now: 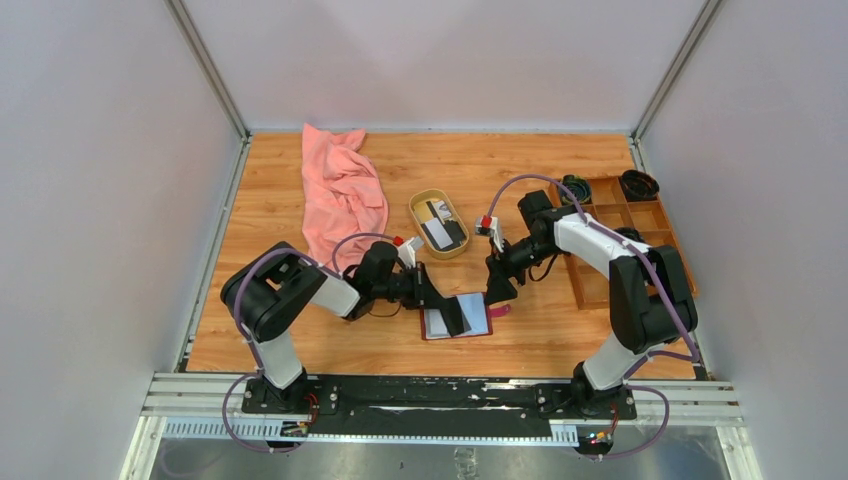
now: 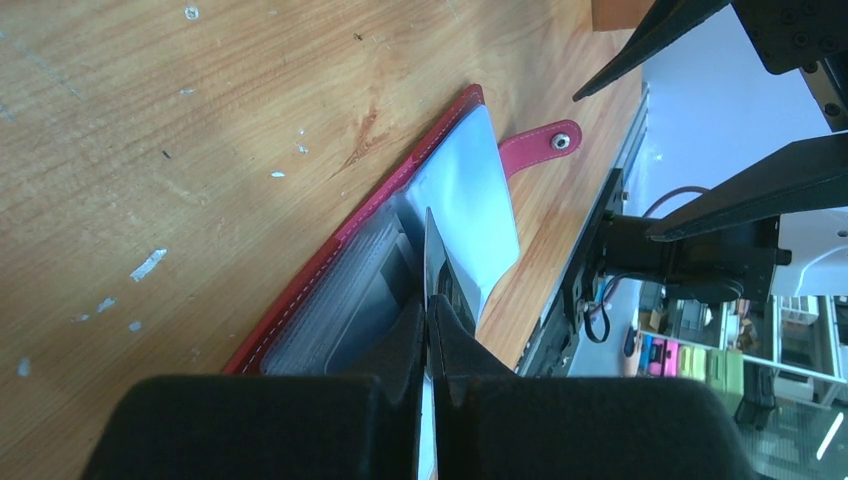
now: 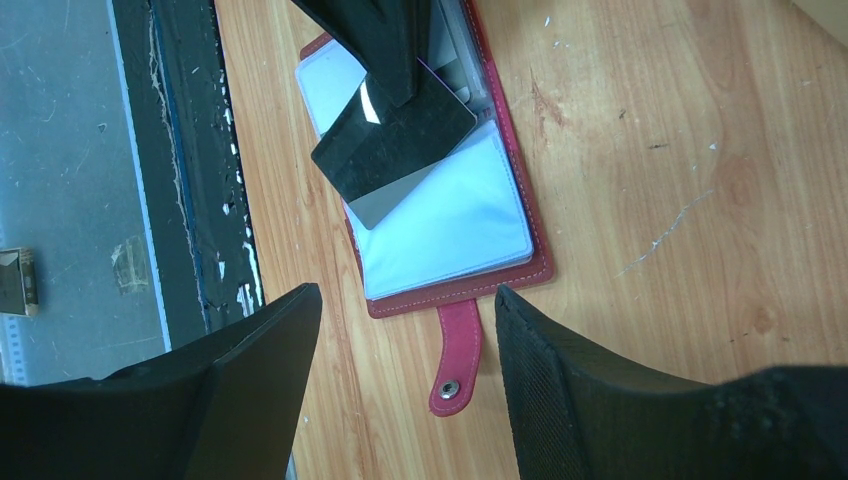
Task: Put the credit cards into the card holder
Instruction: Insert the credit card into the card holder.
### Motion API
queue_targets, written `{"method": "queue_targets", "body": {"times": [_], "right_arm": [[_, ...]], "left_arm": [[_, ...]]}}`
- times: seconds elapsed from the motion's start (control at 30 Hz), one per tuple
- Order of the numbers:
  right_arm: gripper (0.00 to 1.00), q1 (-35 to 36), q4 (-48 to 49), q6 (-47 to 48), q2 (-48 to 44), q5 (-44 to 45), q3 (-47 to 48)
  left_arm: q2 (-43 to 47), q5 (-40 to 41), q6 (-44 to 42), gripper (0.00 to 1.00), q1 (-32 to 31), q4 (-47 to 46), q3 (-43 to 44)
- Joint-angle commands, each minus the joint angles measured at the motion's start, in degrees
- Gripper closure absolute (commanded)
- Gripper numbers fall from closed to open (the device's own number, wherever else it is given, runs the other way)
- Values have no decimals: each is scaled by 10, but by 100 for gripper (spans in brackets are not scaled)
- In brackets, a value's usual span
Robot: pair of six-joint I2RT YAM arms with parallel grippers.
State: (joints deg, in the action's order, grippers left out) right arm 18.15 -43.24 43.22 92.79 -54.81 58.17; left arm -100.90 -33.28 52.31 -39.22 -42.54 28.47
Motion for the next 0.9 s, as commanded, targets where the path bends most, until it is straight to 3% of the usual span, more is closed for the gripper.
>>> {"method": "queue_targets", "body": {"times": [0.0,0.87], "right_arm": [[32,11,-7,-2,4,2,3],[32,16,-9,1,0,-2,3]], "left_arm": [[-13,6,-19,100,-5,72,15],[-36,-12,11,100,-9,176,40]]}}
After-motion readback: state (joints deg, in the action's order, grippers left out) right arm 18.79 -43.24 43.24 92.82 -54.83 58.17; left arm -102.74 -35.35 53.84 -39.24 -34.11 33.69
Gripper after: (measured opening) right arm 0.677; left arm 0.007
